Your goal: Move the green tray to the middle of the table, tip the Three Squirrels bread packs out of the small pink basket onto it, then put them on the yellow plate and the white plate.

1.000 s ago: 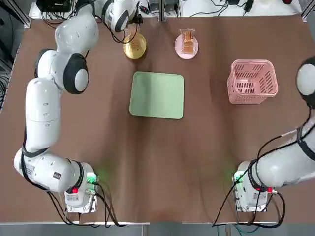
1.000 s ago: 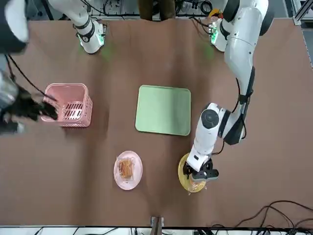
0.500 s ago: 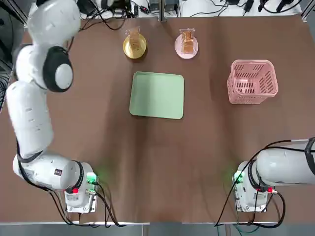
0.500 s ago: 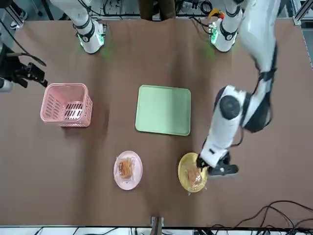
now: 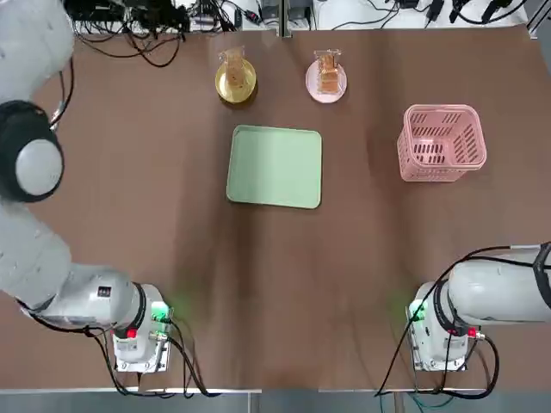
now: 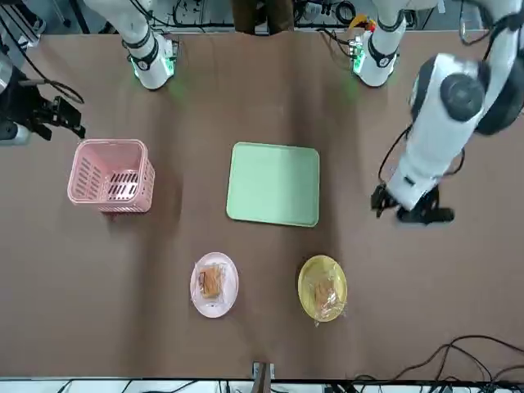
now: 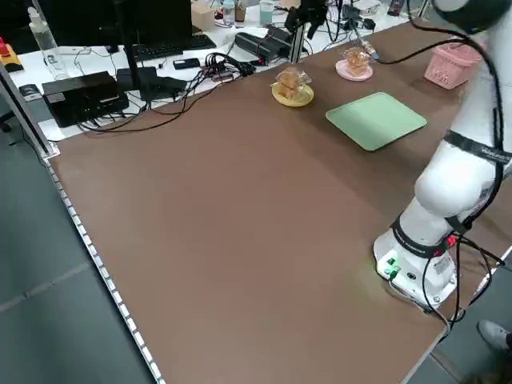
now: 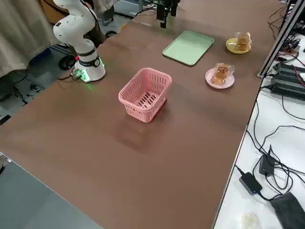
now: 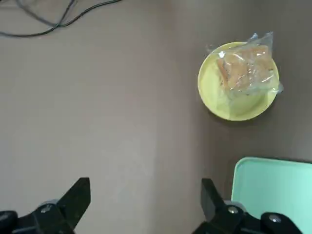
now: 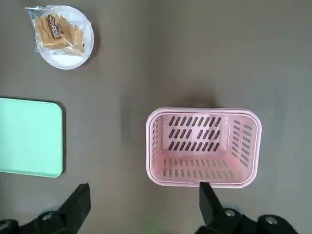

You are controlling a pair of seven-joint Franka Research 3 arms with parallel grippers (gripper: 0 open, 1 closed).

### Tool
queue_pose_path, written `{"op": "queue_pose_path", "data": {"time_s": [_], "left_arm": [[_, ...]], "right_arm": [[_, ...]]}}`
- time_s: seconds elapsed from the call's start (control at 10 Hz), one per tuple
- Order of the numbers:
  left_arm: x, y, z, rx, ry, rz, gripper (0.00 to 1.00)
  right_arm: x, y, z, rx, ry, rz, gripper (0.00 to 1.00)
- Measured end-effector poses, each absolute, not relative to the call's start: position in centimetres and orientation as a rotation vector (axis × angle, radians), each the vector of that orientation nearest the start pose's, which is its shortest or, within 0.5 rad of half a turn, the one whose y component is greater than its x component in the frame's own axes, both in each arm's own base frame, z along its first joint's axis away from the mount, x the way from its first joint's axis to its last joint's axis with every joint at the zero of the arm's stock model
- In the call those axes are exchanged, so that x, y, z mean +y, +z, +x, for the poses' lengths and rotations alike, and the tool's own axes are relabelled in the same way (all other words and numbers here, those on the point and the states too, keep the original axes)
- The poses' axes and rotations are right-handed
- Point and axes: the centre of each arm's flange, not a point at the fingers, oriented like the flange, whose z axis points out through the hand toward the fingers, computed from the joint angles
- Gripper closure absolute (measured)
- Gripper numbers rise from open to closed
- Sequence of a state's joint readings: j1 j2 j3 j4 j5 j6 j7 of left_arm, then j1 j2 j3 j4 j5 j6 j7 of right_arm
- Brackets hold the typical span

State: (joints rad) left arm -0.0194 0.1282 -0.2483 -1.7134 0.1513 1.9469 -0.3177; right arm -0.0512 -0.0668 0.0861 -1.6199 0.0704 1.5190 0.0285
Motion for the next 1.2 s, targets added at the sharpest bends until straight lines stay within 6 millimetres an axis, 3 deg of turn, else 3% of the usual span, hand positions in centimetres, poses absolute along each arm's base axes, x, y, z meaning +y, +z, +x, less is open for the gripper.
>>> {"op": "queue_pose_path", "data": {"time_s": [0.1, 0.3, 0.7, 1.2], "left_arm": [[-12.9, 54.0, 58.8, -0.02, -0.197, -3.054, 0.0], [-10.4, 56.3, 58.8, -0.083, -0.19, -3.089, 0.0], [-6.4, 57.4, 59.6, -0.216, -0.19, -3.143, 0.0], [-6.9, 56.8, 59.6, -0.203, -0.157, -3.145, 0.0]], "right_arm": [[3.1, 63.3, 52.7, -0.022, 0.057, -3.078, 0.01], [3.4, 63.4, 52.7, -0.031, 0.057, -3.078, 0.01], [3.3, 63.4, 52.7, -0.027, 0.053, -3.078, 0.01], [3.1, 63.5, 52.7, -0.022, 0.051, -3.079, 0.01]]}}
